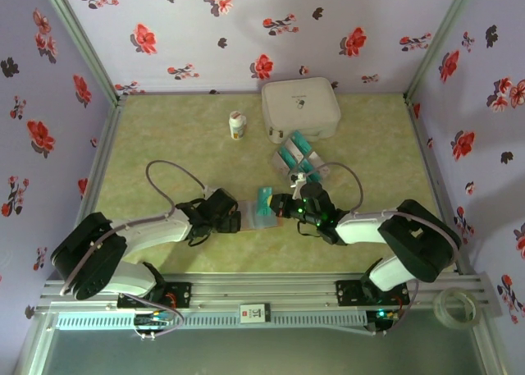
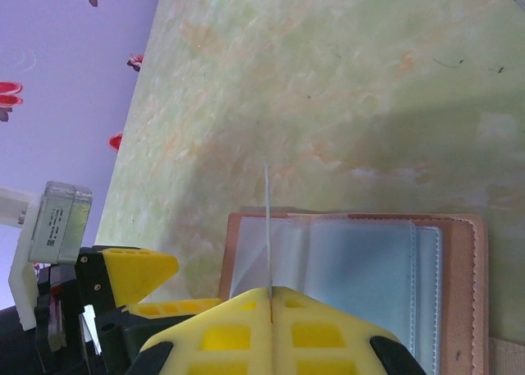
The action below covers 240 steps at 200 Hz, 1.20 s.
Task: Put the credit cards into the card holder
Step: Insert the credit card into the card slot.
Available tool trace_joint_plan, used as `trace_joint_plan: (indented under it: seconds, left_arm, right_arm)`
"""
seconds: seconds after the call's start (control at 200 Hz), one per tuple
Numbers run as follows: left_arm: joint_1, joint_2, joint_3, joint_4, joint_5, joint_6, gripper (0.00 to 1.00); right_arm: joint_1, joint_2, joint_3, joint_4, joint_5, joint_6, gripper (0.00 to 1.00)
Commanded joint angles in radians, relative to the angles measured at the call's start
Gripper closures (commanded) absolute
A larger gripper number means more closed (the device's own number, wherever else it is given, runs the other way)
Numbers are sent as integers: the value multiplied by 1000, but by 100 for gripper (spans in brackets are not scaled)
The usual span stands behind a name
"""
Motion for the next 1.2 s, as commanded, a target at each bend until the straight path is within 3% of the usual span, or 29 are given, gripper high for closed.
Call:
trace_joint_plan:
  seconds: [0.0,1.195]
  left_arm:
    - [5,21,-10,2,-23,2,0]
    - [5,52,-16,-3,-53,9,0]
  right_arm:
    - [11,15,-9,39,-2,10,100]
    - [29,200,15,222,-68,52,100]
